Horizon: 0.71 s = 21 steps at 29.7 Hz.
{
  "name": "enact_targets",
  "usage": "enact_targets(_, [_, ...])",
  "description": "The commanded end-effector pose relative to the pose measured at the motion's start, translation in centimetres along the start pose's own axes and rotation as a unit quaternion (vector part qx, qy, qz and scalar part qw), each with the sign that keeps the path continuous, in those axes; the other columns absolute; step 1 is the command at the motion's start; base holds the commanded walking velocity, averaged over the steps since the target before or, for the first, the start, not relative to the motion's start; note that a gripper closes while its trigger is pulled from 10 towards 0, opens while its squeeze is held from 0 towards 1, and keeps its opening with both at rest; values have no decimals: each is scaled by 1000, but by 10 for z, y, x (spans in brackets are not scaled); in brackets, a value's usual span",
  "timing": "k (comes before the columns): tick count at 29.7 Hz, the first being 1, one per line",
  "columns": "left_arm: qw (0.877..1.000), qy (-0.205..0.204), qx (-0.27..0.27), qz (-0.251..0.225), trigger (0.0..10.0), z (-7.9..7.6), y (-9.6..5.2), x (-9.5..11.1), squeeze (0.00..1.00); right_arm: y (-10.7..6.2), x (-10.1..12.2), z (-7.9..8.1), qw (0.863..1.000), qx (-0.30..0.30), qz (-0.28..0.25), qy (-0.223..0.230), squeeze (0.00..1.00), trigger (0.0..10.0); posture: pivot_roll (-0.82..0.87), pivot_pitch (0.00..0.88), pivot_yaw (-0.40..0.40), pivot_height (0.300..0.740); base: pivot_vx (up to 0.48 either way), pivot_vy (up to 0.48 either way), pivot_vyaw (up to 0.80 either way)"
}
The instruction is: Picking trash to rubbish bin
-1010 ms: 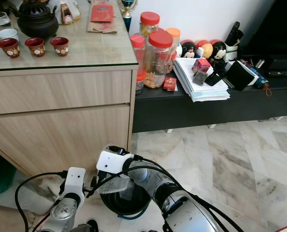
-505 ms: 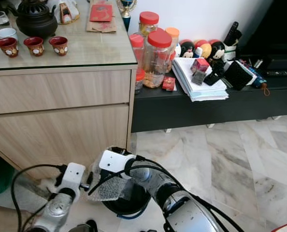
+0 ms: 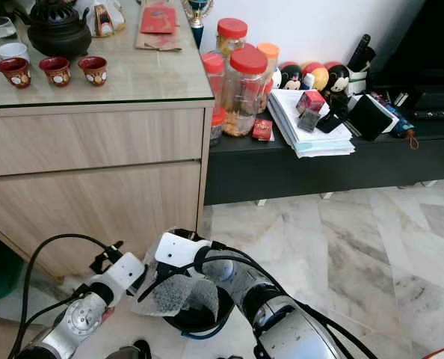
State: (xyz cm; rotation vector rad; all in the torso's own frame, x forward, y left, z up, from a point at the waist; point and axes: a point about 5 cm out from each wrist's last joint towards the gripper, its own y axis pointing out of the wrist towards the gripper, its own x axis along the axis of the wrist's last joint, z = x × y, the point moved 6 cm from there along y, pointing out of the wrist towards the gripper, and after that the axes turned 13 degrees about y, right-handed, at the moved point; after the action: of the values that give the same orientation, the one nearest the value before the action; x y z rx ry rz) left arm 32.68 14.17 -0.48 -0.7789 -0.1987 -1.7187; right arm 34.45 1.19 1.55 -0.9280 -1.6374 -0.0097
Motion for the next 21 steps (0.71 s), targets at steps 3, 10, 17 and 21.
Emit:
enact_targets(3, [999,16,-26,-37,10000,-4,2,14,0,-2,-7,3,1000,3,7,14,0,10000,106,142,-148,740,0,0,0])
enact_targets(10, [1000,15,-24,-10,10000,7,9,5,0,-2,-8,3,1000,4,7,15,0,10000,93,141,-150,740,0,0,0])
enact_targets(17, [997,-11,-17,78,10000,0,5,-26,0,-2,-11,4,1000,-1,10,20,0,10000,92,143,-148,740,0,0,0])
enact_targets(21, [982,-111,19,152,10000,-19,-8,-46,0,-3,-18,10,999,-1,15,38,0,10000,95,148,-142,740,0,0,0])
